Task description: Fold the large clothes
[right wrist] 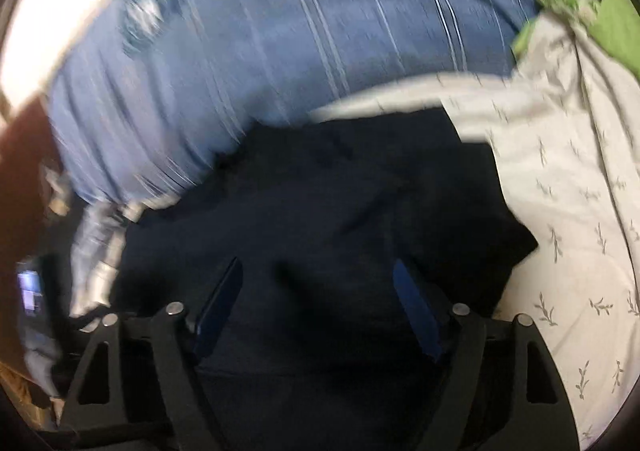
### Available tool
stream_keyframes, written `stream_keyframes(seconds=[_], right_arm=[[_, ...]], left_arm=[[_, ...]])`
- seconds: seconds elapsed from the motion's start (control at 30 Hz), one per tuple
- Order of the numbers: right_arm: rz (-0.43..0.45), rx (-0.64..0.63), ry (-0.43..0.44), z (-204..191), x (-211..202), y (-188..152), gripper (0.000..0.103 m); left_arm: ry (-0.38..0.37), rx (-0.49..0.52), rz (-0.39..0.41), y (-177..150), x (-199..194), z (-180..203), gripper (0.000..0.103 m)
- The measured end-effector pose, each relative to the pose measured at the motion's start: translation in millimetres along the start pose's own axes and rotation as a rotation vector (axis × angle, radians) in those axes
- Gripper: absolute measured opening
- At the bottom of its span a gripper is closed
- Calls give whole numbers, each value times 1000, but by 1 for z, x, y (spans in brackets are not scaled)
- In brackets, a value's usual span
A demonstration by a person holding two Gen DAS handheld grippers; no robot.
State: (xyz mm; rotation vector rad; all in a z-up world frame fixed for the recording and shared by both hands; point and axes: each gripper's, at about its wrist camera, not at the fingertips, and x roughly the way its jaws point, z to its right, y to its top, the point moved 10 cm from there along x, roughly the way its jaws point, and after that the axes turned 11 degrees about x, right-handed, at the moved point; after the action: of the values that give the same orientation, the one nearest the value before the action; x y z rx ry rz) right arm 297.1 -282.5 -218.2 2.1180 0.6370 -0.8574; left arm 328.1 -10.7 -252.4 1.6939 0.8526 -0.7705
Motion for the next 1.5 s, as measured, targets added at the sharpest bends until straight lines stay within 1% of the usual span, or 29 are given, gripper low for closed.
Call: stream_keyframes(seconds=[0.03, 0.07, 0.13, 0.17, 0.2, 0.23, 0.27, 0.3, 0.33, 0.37, 0.4, 0.43, 0.5, 0.53, 0.6, 0.63, 0.67, 0.73, 0.83, 0.93, 1.07, 1.1, 1.13, 1.17, 1.2, 1.27, 1.33, 1.4, 1.5], right_arm=[[-21, -8, -18, 6, 6, -4, 63], [-17, -25, -25, 6, 5, -8, 60], [5, -93, -77, 2, 0, -9, 60], [29, -122, -100, -3, -7, -8, 60], [72, -152, -101, -11, -19, -8, 62], [108, -183, -98, -19, -31, -9, 65], [128, -200, -102, -25, -37, -10, 74], [172, -223, -121, -31, -49, -13, 84], [192, -233, -142, -31, -53, -14, 85], [186, -240, -157, -29, -50, -16, 85], [159, -242, -171, -26, -43, -19, 85], [123, -237, -192, -21, -32, -21, 85], [30, -193, -214, -5, -5, -27, 84], [31, -188, -208, -4, -4, -27, 84], [62, -202, -197, -8, -15, -26, 84], [70, -199, -183, -10, -22, -26, 85], [87, -185, -154, -12, -36, -26, 85], [119, -161, -127, -10, -59, -27, 85], [136, -134, -105, -1, -93, -42, 85], [161, -137, -94, 10, -124, -60, 85], [186, -175, -150, 35, -168, -102, 85], [179, -173, -164, 44, -179, -116, 85], [171, -171, -169, 51, -186, -127, 85], [154, -162, -188, 62, -193, -143, 85], [143, -156, -202, 70, -198, -153, 85], [119, -129, -215, 86, -202, -176, 85], [105, -91, -206, 93, -205, -192, 85], [92, -39, -179, 97, -202, -210, 85], [78, -31, -163, 97, -194, -227, 85]], left_arm=[[-8, 0, 3, -1, 0, -1, 103], [-11, -5, 9, -2, -1, -2, 103], [-18, -29, 29, 0, -14, -6, 103], [-25, -42, 49, 1, -24, -8, 103], [-29, -49, 61, 1, -30, -8, 103], [-36, -60, 81, 0, -41, -10, 103], [-38, -66, 94, -2, -48, -11, 103], [-36, -72, 105, -6, -53, -12, 103], [-30, -75, 99, -10, -52, -13, 103], [-29, -73, 77, -15, -46, -13, 103], [-34, -62, 23, -23, -31, -10, 103], [-43, -57, -10, -28, -19, -9, 103], [-72, -64, -27, -32, -8, -7, 103], [-81, -73, -19, -32, -10, -10, 103], [-69, -77, -11, -30, -19, -16, 103], [-67, -88, 12, -29, -29, -21, 103], [-65, -97, 27, -30, -37, -25, 103], [-69, -107, 57, -34, -55, -34, 103], [-76, -103, 81, -59, -84, -43, 103], [-91, -128, 81, -98, -114, -56, 103], [-80, -194, 70, -161, -141, -82, 103], [-68, -209, 59, -180, -146, -90, 103], [-62, -218, 49, -189, -146, -93, 103], [-62, -231, 33, -207, -149, -97, 103], [-73, -242, 16, -225, -149, -98, 103], [-83, -247, -13, -249, -149, -96, 103], [-89, -237, -30, -272, -150, -92, 103], [-86, -219, -27, -283, -152, -88, 103], [-68, -179, -8, -289, -152, -80, 103]])
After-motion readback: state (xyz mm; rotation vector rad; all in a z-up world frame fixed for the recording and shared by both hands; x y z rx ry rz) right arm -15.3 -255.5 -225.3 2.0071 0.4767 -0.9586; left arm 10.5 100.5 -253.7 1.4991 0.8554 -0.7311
